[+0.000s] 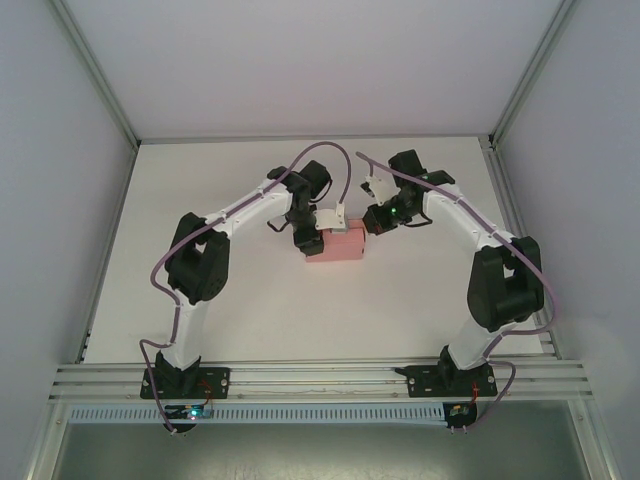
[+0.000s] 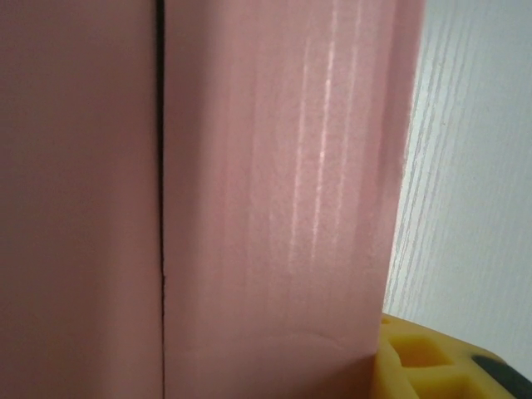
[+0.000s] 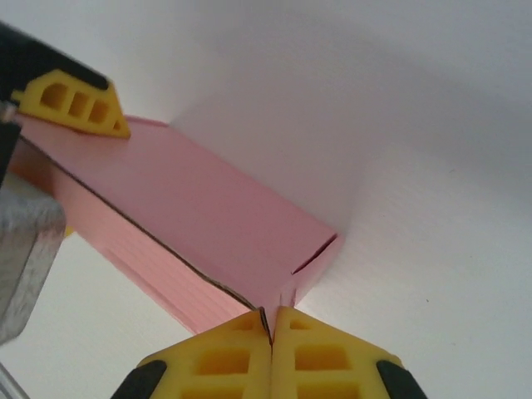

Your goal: Assemble paper box

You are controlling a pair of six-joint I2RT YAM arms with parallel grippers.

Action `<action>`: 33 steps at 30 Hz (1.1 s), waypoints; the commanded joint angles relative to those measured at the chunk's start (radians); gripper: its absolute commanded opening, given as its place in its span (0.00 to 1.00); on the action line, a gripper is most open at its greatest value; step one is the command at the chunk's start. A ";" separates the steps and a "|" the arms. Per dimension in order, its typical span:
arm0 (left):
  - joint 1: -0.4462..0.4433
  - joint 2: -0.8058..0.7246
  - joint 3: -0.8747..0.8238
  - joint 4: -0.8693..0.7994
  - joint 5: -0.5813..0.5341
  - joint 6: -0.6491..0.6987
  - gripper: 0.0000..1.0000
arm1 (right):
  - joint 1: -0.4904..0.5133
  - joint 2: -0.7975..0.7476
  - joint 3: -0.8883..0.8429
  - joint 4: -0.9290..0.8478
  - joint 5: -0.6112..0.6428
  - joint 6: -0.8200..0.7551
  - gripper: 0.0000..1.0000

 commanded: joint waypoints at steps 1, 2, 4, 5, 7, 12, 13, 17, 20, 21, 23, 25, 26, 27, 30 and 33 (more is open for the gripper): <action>0.006 0.040 0.036 0.078 -0.027 -0.069 0.26 | 0.051 -0.028 -0.022 0.102 -0.154 0.312 0.00; 0.006 0.042 0.039 0.078 -0.025 -0.072 0.27 | 0.050 -0.036 -0.040 0.148 -0.188 0.373 0.00; 0.005 0.045 0.045 0.080 -0.017 -0.075 0.27 | 0.049 -0.054 -0.065 0.229 -0.231 0.458 0.00; 0.006 0.046 0.046 0.080 -0.014 -0.075 0.27 | 0.052 -0.055 -0.070 0.244 -0.231 0.489 0.00; 0.005 0.049 0.054 0.078 -0.017 -0.077 0.27 | 0.050 -0.050 -0.080 0.248 -0.224 0.522 0.00; 0.005 0.048 0.060 0.078 -0.007 -0.081 0.27 | 0.049 -0.064 -0.146 0.347 -0.245 0.526 0.00; 0.005 0.047 0.061 0.078 -0.003 -0.082 0.26 | 0.049 -0.069 -0.158 0.354 -0.232 0.485 0.00; 0.006 0.051 0.057 0.083 0.010 -0.089 0.27 | 0.050 -0.092 -0.224 0.335 -0.048 0.247 0.00; 0.008 0.048 0.056 0.080 0.029 -0.095 0.27 | 0.056 -0.128 -0.313 0.415 0.049 0.125 0.00; 0.008 0.049 0.057 0.080 0.030 -0.099 0.27 | 0.057 -0.141 -0.344 0.453 0.084 0.108 0.00; 0.010 0.048 0.059 0.080 0.030 -0.112 0.27 | 0.062 -0.170 -0.400 0.527 0.134 0.083 0.00; 0.013 0.046 0.062 0.081 0.036 -0.124 0.27 | 0.068 -0.197 -0.450 0.590 0.193 0.045 0.00; 0.014 0.046 0.064 0.085 0.043 -0.133 0.29 | 0.075 -0.208 -0.475 0.619 0.241 0.031 0.00; 0.016 0.045 0.065 0.088 0.050 -0.145 0.32 | 0.075 -0.217 -0.494 0.643 0.264 0.029 0.00; 0.021 0.046 0.082 0.081 0.077 -0.175 0.41 | 0.081 -0.222 -0.517 0.685 0.240 0.048 0.00; 0.022 0.044 0.111 0.062 0.103 -0.207 0.48 | 0.110 -0.216 -0.525 0.715 0.290 0.072 0.00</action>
